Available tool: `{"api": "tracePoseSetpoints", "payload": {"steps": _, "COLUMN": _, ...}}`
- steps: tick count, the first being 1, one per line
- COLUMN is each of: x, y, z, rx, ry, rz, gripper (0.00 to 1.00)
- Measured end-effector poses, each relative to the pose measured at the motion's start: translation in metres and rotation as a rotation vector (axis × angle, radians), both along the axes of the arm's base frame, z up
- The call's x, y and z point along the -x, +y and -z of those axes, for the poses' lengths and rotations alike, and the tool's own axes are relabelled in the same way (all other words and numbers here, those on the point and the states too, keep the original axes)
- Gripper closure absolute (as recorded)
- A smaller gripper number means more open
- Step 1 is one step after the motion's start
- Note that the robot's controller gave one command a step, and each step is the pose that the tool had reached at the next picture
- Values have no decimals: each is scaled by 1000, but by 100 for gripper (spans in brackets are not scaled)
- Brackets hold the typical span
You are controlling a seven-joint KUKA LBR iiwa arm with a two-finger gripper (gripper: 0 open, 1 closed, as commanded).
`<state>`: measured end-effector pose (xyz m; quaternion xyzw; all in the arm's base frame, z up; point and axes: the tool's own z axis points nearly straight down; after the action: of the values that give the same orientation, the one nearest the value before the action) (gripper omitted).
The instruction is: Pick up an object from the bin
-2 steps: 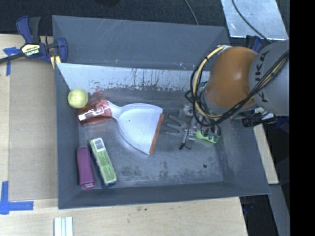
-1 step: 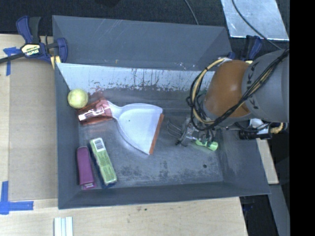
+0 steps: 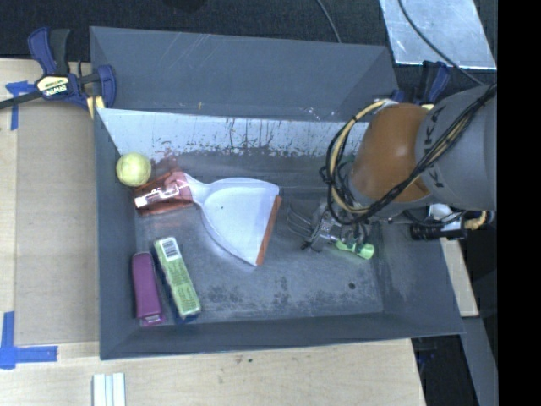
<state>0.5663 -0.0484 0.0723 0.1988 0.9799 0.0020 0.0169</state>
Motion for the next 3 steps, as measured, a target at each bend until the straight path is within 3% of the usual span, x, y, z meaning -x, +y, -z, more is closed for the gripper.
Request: {"api": "tracePoseSetpoints", "payload": {"steps": 3, "x": 0, "y": 0, "z": 0, "rx": 0, "ry": 0, "rz": -1, "gripper": 100}}
